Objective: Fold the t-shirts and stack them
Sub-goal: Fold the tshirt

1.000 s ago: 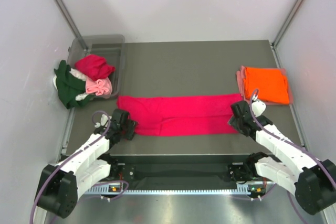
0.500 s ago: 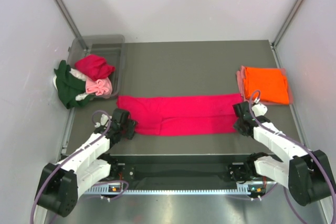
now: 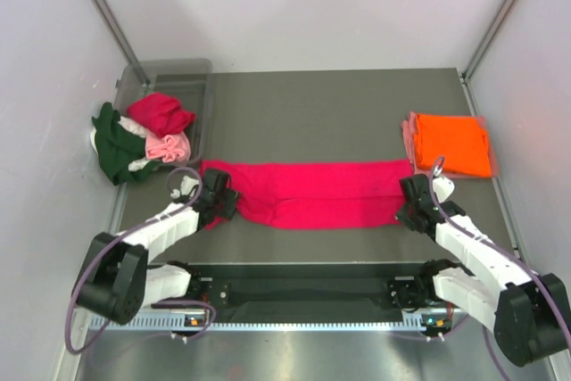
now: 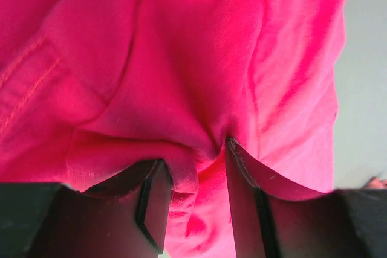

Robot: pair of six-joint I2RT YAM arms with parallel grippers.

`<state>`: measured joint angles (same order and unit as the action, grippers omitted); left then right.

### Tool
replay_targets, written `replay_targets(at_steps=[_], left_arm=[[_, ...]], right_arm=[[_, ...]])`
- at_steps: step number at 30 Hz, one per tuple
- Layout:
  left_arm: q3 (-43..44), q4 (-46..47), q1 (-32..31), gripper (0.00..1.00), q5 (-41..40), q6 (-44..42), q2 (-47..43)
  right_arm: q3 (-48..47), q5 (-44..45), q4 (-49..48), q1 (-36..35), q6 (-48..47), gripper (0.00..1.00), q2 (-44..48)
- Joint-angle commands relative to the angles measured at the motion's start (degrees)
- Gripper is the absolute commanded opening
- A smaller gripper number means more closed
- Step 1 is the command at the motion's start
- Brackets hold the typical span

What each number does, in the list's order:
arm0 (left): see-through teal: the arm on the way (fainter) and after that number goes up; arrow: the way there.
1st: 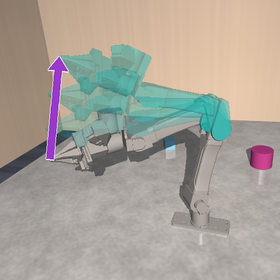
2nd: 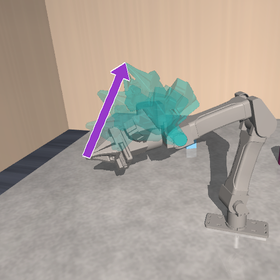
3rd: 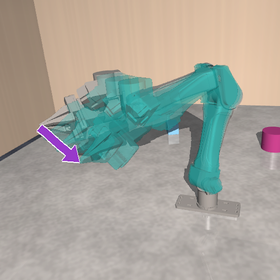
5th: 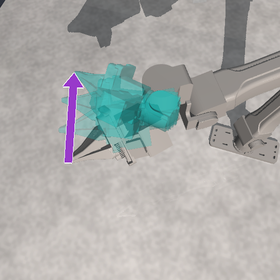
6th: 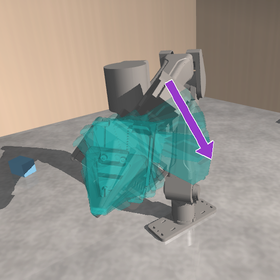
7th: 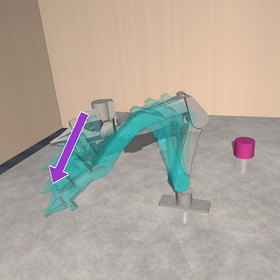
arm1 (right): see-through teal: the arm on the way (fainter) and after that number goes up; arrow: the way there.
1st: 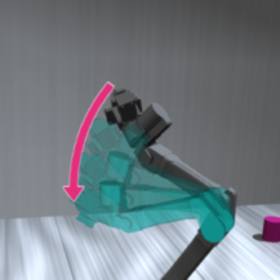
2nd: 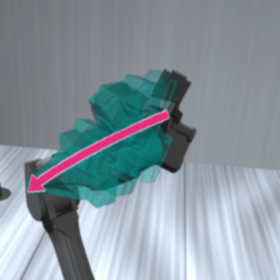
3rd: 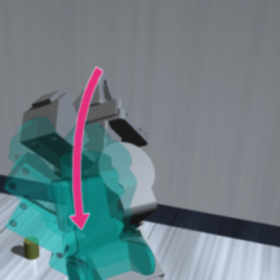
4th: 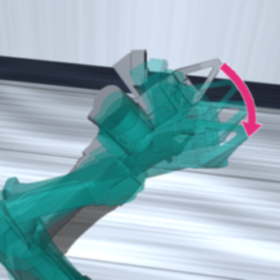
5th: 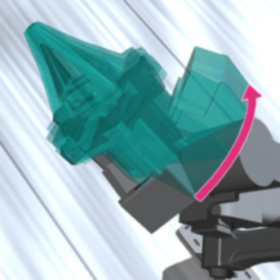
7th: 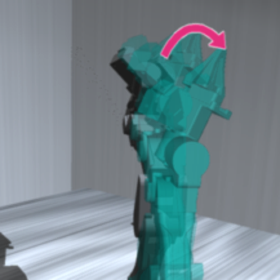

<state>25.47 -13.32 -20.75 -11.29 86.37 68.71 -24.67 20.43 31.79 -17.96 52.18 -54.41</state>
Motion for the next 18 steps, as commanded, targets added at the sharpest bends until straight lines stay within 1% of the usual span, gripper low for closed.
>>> replay_targets(at_steps=[1, 5, 10, 14, 15, 18], left_arm=[[2.3, -3.9, -1.0, 0.45, -3.0, -4.7, 8.1], [9.7, -4.1, -1.5, 0.43, -1.7, -7.8, 18.2], [18.9, -3.4, -1.7, 0.42, 0.2, -12.1, 27.1], [26.5, -5.2, -1.6, 0.41, 0.8, -15.5, 35.4], [29.6, -5.6, -1.5, 0.4, 1.8, -17.3, 36.7], [35.5, -7.3, -0.7, 0.39, 4.6, -20.9, 41.1]], right_arm=[[-0.8, -3.2, 2.7, -1.7, -1.6, 0.0, 2.2], [-2.5, -5.2, 3.9, -5.0, -2.5, 0.0, -0.7], [-4.6, -6.9, 4.5, -9.6, -1.9, 0.0, -5.0], [-5.5, -8.2, 3.6, -16.4, 0.5, 0.0, -6.2], [-6.1, -8.5, 3.5, -17.8, 0.8, 0.0, -6.6], [-7.5, -9.5, 2.7, -23.0, 2.7, 0.0, -8.9]])
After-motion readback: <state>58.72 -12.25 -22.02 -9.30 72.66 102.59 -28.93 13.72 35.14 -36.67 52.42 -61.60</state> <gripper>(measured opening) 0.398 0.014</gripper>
